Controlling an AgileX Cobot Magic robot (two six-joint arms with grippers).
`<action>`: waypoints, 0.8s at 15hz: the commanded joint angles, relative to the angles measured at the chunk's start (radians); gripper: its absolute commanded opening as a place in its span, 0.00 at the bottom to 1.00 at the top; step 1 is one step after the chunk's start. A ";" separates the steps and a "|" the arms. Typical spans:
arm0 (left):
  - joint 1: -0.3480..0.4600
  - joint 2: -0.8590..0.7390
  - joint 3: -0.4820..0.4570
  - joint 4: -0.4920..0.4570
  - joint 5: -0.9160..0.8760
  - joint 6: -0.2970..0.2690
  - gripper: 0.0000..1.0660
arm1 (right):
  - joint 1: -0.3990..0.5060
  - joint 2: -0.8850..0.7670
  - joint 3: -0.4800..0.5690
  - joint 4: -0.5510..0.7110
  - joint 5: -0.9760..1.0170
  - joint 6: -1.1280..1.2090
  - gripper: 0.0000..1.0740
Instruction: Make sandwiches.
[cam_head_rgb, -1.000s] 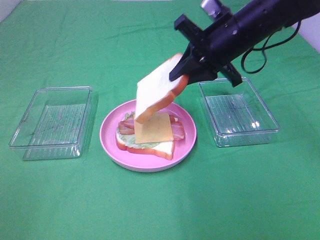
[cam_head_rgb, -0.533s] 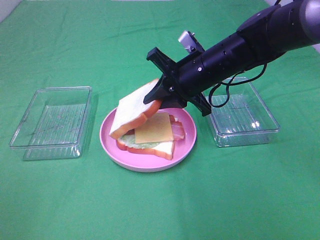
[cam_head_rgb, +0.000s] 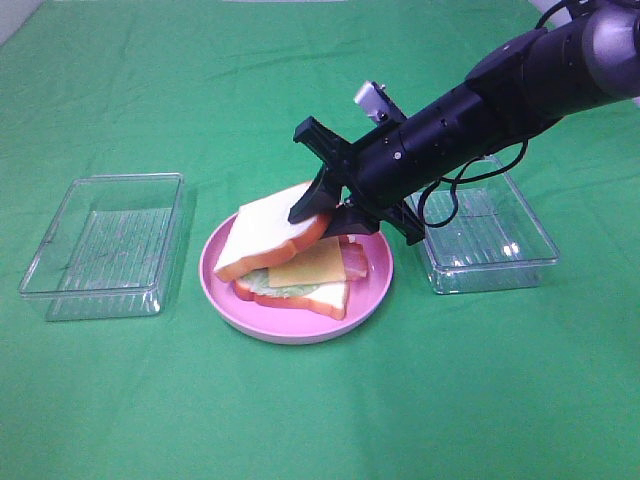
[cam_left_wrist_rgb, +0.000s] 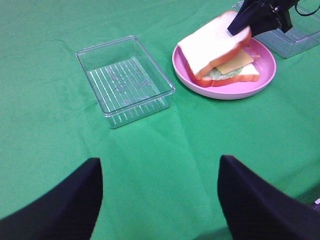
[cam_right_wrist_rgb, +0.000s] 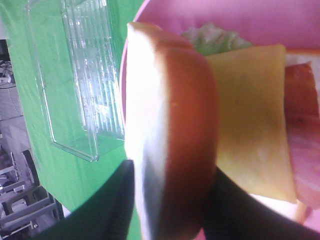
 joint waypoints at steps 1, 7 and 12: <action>-0.005 -0.018 0.001 0.003 -0.010 0.001 0.60 | 0.003 0.000 0.004 -0.050 0.012 -0.008 0.61; -0.005 -0.018 0.001 0.003 -0.010 0.001 0.60 | 0.003 -0.036 0.004 -0.284 0.028 0.100 0.67; -0.005 -0.018 0.001 0.003 -0.010 0.001 0.60 | 0.003 -0.232 0.012 -0.828 0.245 0.331 0.67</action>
